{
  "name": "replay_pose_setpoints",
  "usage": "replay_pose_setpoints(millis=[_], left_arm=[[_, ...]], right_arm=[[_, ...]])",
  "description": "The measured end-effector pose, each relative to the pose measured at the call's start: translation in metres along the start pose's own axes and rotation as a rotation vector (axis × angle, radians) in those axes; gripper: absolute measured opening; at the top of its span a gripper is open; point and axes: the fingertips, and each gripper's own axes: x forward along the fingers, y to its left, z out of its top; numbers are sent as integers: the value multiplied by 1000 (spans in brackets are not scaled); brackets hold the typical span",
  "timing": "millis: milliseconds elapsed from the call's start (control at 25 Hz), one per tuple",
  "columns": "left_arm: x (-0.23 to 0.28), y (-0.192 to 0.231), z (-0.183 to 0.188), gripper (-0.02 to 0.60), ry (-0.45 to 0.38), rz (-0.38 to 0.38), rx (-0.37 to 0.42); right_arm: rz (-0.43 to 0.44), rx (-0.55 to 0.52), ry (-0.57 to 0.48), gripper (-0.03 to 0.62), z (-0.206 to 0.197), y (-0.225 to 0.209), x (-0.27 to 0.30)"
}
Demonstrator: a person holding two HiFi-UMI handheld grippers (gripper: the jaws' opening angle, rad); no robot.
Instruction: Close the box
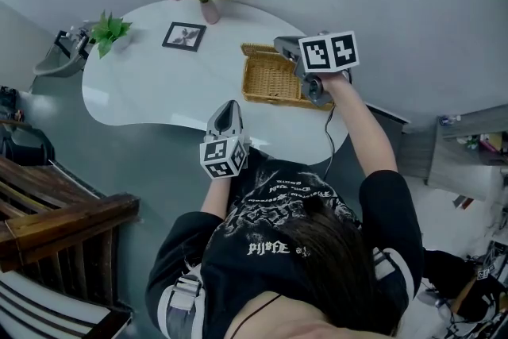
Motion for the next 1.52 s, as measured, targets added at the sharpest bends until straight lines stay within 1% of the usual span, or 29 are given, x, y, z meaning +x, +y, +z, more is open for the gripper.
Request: replay_pose_setpoints(millis=[160,480,640,880,1080,1520], left_arm=[[2,0,0,26,0,-4,6],[4,-9,-2,26,19,-34,31],[4,-7,-4,26,31,-25,37],[4,-5,-6,26,31,-34,35],[5,1,-12,26,62,-5,42],[5,5,-7,26,32,-3,29]], right_arm=[[-2,-20,7,37,-6,2,1],[6,-4,-2,37,-12,5,-3],[-1,-27,15,37,-20,9,-4],[-6,-52,20,37,-27,13,-3],[6,-55,17,37,-35,18,-3],[7,-72,22,37,-56,26,-2]])
